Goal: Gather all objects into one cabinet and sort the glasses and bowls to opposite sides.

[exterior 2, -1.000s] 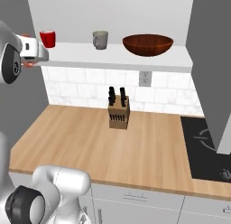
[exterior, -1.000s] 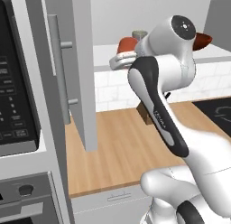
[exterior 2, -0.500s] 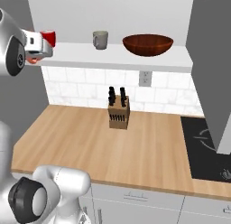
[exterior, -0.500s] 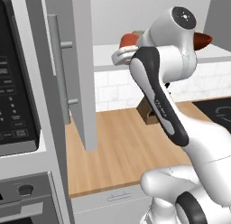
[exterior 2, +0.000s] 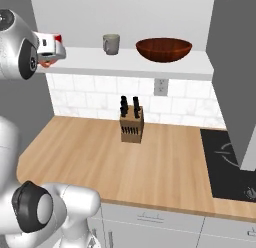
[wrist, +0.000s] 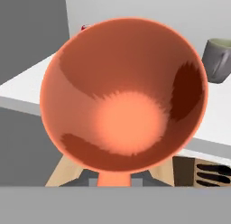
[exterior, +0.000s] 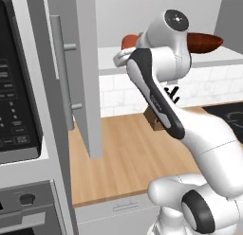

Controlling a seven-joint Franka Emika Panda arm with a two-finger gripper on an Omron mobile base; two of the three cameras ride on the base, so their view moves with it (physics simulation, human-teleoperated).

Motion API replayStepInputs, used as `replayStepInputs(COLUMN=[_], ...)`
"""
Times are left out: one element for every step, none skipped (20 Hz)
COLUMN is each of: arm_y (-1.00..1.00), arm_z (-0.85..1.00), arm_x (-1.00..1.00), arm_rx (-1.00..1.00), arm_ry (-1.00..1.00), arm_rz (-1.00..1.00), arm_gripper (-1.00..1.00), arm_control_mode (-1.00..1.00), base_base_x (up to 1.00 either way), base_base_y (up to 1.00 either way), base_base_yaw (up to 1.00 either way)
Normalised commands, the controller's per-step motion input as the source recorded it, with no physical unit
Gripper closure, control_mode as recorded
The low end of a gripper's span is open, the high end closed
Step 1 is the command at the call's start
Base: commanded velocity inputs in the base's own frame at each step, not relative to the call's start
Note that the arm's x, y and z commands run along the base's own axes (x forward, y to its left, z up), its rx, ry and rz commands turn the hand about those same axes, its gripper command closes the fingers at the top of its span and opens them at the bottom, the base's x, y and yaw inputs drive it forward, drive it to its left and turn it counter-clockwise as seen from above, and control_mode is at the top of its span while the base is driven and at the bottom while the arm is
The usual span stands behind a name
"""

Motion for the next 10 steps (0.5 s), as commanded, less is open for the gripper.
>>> replayStepInputs(arm_y=[0.0,-0.01,-0.03,0.0,0.0,0.0,0.0,0.0,0.0,0.0], arm_z=[-0.01,-0.11,-0.08,-0.05,0.0,0.0,0.0,0.0,0.0,0.0], arm_x=[0.39,0.33,0.28,0.3,0.33,0.35,0.38,0.39,0.44,0.46], arm_rx=[-0.01,-0.03,-0.03,-0.01,0.0,0.0,0.0,0.0,0.0,0.0], arm_ry=[-0.07,-0.12,-0.13,-0.12,-0.07,-0.02,0.0,0.0,0.0,0.0], arm_rz=[0.0,0.0,0.0,0.0,0.0,0.0,0.0,0.0,0.0,0.0], arm_gripper=[1.0,1.0,1.0,1.0,1.0,1.0,1.0,1.0,1.0,1.0], arm_control_mode=[-1.0,-1.0,-1.0,-1.0,-1.0,-1.0,-1.0,-1.0,-1.0,-1.0], base_base_x=[0.0,0.0,0.0,0.0,0.0,0.0,0.0,0.0,0.0,0.0], base_base_y=[0.0,0.0,0.0,0.0,0.0,0.0,0.0,0.0,0.0,0.0], base_base_yaw=[0.0,0.0,0.0,0.0,0.0,0.0,0.0,0.0,0.0,0.0])
